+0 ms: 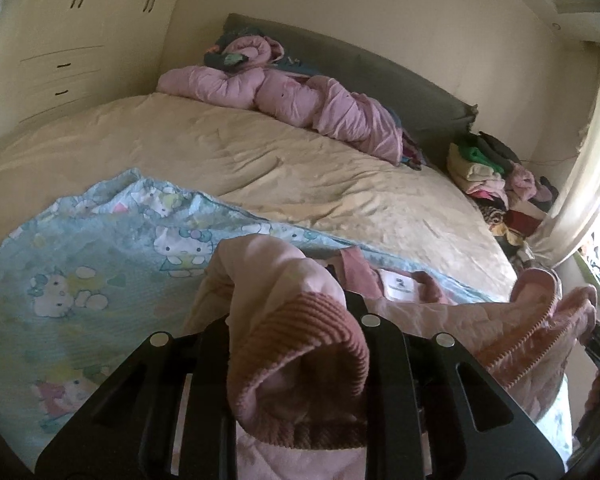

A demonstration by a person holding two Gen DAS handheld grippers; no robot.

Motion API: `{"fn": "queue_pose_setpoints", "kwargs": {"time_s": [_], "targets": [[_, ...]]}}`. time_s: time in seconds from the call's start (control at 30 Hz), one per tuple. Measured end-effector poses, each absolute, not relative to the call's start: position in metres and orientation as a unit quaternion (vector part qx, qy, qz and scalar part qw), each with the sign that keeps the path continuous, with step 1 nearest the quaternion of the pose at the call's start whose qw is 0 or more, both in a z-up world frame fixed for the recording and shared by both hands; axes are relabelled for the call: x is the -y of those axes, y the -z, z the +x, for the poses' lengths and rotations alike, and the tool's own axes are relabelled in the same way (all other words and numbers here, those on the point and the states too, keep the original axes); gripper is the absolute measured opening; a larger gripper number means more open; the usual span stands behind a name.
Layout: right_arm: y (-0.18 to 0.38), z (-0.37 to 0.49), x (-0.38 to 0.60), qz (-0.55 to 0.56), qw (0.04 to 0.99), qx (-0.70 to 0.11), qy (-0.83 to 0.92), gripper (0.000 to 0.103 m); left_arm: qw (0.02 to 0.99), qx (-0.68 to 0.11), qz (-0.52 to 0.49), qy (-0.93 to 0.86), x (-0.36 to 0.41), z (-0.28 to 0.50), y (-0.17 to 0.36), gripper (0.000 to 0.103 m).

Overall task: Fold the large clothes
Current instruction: 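Lift the hem with both tools and carry it toward the collar, then lay the hem over the jacket and open both tools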

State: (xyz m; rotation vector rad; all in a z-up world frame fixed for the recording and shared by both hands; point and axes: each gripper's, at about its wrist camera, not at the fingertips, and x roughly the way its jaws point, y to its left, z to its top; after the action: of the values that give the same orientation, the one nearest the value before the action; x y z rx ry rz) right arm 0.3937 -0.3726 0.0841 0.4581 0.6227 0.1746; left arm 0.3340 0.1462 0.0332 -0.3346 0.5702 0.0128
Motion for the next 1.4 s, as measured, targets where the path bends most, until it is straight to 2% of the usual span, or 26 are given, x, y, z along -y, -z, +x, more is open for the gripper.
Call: {"fn": "queue_pose_setpoints", "kwargs": {"time_s": [0.3, 0.4, 0.63, 0.7, 0.73, 0.77, 1.1, 1.2, 1.3, 1.4], "targets": [[-0.038, 0.443, 0.357, 0.2, 0.918, -0.34, -0.044, 0.016, 0.936, -0.307, -0.174, 0.001, -0.15, 0.37, 0.006, 0.015], [-0.021, 0.458, 0.36, 0.224, 0.906, -0.358, -0.034, 0.017, 0.935, -0.315, -0.165, 0.005, -0.146, 0.378, 0.015, 0.016], [-0.009, 0.469, 0.38, 0.337, 0.866, -0.365, -0.059, 0.03, 0.93, -0.321, -0.18, 0.013, -0.152, 0.383, 0.028, 0.016], [-0.012, 0.467, 0.38, 0.344, 0.864, -0.361, -0.07, 0.052, 0.929, -0.32, -0.183, 0.015, -0.152, 0.383, 0.027, 0.016], [-0.015, 0.465, 0.379, 0.351, 0.864, -0.351, -0.085, 0.083, 0.93, -0.32, -0.183, 0.016, -0.152, 0.383, 0.027, 0.016], [-0.018, 0.462, 0.377, 0.355, 0.865, -0.345, -0.089, 0.099, 0.929, -0.32, -0.184, 0.015, -0.152, 0.383, 0.027, 0.016], [-0.031, 0.425, 0.308, 0.249, 0.89, -0.358, -0.134, 0.099, 0.93, -0.316, -0.186, 0.02, -0.149, 0.382, 0.022, 0.02], [-0.018, 0.419, 0.277, 0.206, 0.887, -0.385, -0.152, 0.099, 0.932, -0.312, -0.183, 0.018, -0.147, 0.379, 0.016, 0.027], [-0.005, 0.419, 0.262, 0.186, 0.885, -0.399, -0.15, 0.099, 0.934, -0.304, -0.184, 0.026, -0.145, 0.374, 0.009, 0.043], [0.001, 0.421, 0.257, 0.173, 0.89, -0.399, -0.141, 0.099, 0.936, -0.298, -0.183, 0.03, -0.144, 0.37, 0.001, 0.05]]}}
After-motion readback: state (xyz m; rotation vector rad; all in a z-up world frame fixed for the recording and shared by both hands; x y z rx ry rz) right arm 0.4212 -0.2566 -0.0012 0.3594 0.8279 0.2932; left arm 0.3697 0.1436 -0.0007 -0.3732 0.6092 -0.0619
